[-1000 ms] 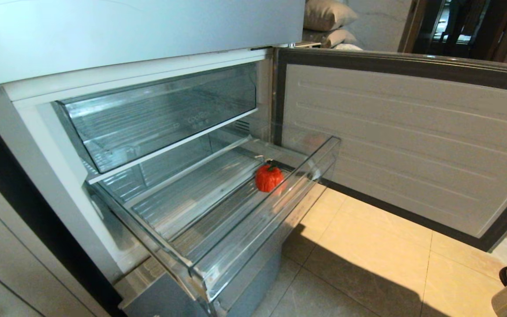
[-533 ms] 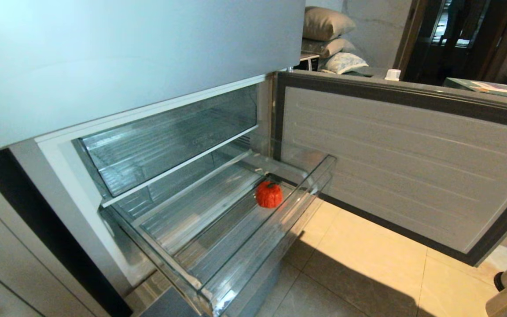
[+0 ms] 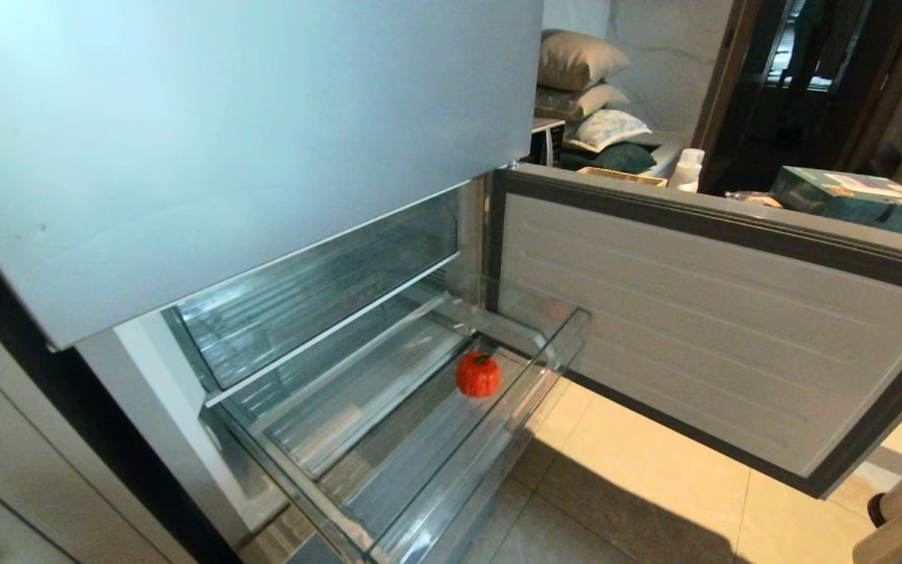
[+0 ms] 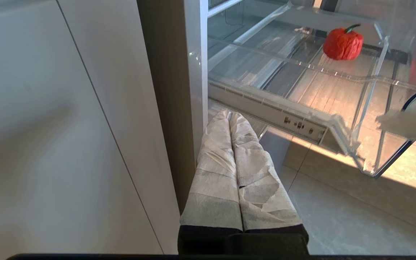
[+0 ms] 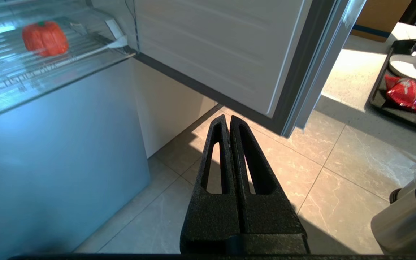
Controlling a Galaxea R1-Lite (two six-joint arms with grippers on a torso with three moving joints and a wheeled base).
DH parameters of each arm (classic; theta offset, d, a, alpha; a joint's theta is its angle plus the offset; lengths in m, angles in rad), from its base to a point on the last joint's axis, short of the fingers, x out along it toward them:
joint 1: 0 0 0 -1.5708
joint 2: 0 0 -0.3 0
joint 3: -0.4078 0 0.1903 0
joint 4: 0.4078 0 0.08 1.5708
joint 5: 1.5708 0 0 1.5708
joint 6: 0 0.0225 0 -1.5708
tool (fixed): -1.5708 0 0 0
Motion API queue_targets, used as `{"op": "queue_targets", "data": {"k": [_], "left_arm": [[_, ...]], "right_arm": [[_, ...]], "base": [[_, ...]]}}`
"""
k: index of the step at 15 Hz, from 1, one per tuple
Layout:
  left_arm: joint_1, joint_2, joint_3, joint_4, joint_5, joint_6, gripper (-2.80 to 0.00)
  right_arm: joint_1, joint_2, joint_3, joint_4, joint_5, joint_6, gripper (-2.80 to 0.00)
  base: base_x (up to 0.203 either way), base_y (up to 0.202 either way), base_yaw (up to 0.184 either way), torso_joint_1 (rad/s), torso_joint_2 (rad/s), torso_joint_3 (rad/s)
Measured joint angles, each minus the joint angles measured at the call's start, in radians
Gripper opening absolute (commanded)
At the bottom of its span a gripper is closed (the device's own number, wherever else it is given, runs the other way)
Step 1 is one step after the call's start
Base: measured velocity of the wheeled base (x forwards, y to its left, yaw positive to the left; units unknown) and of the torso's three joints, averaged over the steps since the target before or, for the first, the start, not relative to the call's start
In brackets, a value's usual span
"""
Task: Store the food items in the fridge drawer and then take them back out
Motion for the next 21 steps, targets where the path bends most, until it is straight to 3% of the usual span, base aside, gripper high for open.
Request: {"op": "queue_targets", "data": {"k": [10, 21], "left_arm": [[0.0, 0.0, 0.0, 0.0, 0.0, 0.0, -2.8], [0.0, 0.0, 0.0, 0.0, 0.0, 0.0, -2.8]], "right_arm": [[0.0, 0.0, 0.0, 0.0, 0.0, 0.012, -2.8], [0.0, 0.001, 0.0, 0.0, -0.001, 0.012, -2.8]], "base": [[0.001, -0.002, 0.007, 0.004, 0.0, -0.001], [0.0, -0.008, 0.171, 0.003, 0.0, 0.004]]}}
